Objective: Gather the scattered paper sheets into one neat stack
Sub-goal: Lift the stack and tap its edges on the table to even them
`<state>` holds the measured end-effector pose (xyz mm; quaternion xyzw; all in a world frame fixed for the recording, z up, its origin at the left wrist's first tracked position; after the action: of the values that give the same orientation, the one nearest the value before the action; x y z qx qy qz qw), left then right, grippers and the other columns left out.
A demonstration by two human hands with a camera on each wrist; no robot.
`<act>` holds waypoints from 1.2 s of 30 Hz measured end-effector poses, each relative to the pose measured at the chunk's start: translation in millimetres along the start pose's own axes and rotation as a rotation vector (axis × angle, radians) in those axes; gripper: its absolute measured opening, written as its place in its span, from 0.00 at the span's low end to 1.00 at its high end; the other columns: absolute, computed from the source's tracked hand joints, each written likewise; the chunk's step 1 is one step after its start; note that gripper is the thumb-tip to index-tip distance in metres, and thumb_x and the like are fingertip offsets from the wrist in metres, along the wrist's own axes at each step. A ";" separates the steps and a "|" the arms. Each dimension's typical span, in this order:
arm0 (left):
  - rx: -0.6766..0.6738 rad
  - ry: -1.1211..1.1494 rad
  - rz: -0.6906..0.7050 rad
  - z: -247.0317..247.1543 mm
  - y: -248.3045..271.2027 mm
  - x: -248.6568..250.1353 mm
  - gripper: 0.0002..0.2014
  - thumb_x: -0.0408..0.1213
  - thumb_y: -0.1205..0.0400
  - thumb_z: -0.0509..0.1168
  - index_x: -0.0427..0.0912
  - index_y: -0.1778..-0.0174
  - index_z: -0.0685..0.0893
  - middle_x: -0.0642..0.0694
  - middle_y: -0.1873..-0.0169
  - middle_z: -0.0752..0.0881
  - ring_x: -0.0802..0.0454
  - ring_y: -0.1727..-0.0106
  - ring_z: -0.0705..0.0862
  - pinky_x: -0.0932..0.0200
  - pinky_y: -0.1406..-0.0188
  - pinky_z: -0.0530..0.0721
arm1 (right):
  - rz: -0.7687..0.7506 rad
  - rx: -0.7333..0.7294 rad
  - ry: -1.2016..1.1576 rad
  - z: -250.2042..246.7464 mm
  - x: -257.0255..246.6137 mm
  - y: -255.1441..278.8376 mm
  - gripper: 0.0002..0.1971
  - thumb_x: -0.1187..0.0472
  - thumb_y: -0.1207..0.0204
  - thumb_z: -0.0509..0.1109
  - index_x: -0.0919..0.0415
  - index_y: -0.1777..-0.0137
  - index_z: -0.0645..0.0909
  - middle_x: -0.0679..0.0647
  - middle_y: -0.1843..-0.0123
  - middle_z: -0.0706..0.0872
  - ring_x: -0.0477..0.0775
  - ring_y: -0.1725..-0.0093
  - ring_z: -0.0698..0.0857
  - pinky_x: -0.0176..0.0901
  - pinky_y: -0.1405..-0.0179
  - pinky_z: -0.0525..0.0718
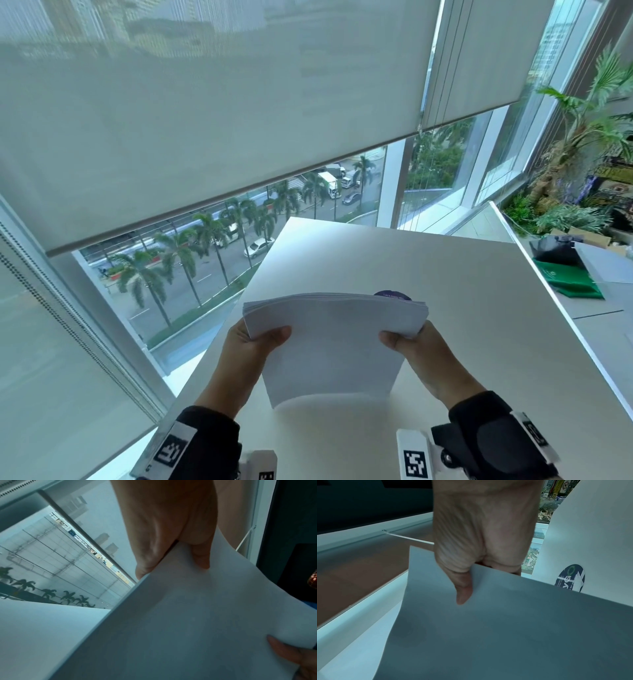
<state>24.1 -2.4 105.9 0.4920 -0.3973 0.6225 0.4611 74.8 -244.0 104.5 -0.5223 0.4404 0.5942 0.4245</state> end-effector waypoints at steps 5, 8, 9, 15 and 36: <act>0.022 -0.074 0.008 10.5 0.6 -0.8 0.14 0.34 0.38 0.73 0.42 0.56 0.88 0.51 0.65 0.93 0.50 0.61 0.88 0.64 0.65 0.87 | 0.017 0.013 0.010 -12.8 6.8 0.7 0.13 0.77 0.25 0.66 0.58 0.57 0.84 0.55 0.59 0.87 0.49 0.60 0.84 0.30 0.61 0.82; 0.118 -0.231 0.124 12.3 2.5 8.1 0.22 0.42 0.40 0.73 0.53 0.49 0.80 0.50 0.57 0.88 0.57 0.58 0.85 0.66 0.61 0.85 | 0.025 0.010 -0.010 -15.5 10.2 -0.9 0.13 0.78 0.25 0.66 0.58 0.58 0.84 0.50 0.63 0.89 0.43 0.64 0.86 0.25 0.64 0.83; 0.192 -0.357 0.221 12.2 4.9 16.6 0.24 0.42 0.37 0.72 0.54 0.45 0.76 0.49 0.52 0.85 0.60 0.55 0.83 0.64 0.55 0.85 | 0.029 0.010 -0.018 -16.6 11.8 -1.8 0.14 0.78 0.26 0.66 0.58 0.58 0.85 0.49 0.64 0.89 0.42 0.66 0.87 0.25 0.65 0.84; 0.289 -1.134 0.767 23.0 23.6 68.4 0.32 0.45 0.29 0.61 0.41 0.27 0.67 0.35 0.29 0.74 0.41 0.26 0.68 0.43 0.27 0.66 | 0.008 -0.044 -0.054 -20.8 11.8 -6.9 0.14 0.79 0.32 0.72 0.59 0.55 0.85 0.47 0.64 0.92 0.40 0.65 0.89 0.27 0.62 0.85; -0.263 -1.695 0.276 61.8 24.8 75.1 0.40 0.55 0.19 0.56 0.53 0.17 0.39 0.56 0.16 0.46 0.56 0.15 0.41 0.41 0.18 0.42 | -0.005 -0.106 -0.137 -23.3 18.6 -15.9 0.15 0.72 0.44 0.71 0.59 0.58 0.88 0.50 0.61 0.92 0.47 0.60 0.88 0.43 0.50 0.82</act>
<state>8.6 -53.7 190.8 0.6800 -0.7316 0.0457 -0.0168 94.1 -261.7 83.2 -0.5032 0.3767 0.6501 0.4269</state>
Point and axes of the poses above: each hand's wrist, its own y-axis away from the middle knuckle, its own z-axis out of the palm, x = y × z, the point moved 2 cm from there along -y, towards the middle knuckle
